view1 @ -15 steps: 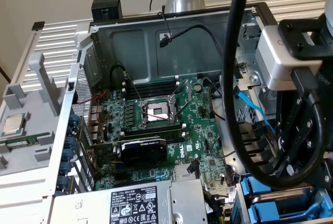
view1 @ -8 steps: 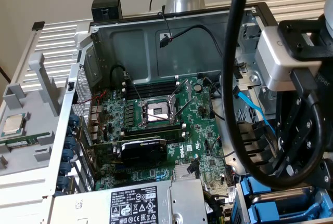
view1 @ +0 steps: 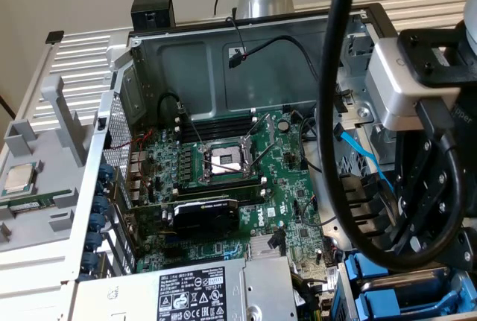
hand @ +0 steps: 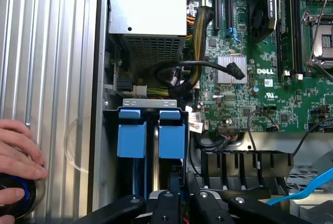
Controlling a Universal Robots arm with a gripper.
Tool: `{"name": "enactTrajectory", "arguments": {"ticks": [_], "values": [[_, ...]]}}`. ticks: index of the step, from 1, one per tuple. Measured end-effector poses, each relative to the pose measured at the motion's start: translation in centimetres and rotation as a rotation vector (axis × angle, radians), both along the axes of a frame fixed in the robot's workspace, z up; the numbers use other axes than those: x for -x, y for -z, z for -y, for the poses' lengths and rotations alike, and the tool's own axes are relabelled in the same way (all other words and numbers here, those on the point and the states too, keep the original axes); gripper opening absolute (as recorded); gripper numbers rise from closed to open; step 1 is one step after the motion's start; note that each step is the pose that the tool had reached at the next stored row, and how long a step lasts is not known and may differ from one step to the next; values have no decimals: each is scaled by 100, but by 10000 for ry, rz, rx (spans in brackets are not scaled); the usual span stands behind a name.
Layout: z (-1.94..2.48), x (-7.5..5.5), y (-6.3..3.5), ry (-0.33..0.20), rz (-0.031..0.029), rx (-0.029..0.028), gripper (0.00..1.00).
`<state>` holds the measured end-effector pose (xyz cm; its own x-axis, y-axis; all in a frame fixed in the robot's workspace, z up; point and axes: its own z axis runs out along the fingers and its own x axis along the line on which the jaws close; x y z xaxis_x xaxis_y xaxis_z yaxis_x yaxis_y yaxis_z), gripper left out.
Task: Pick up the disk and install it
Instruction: 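Insert the second disk wire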
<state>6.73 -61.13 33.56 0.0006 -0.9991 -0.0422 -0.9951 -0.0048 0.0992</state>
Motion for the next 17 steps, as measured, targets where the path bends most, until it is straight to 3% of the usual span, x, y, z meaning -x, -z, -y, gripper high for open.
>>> {"name": "enactTrajectory", "arguments": {"ticks": [12,14,15,17], "values": [[-1,-1,7,0,3,-9,16],[0,-1,8,-1,3,-17,18],[0,0,4,-1,1,-12,24],[0,0,-15,0,1,-2,24]]}}
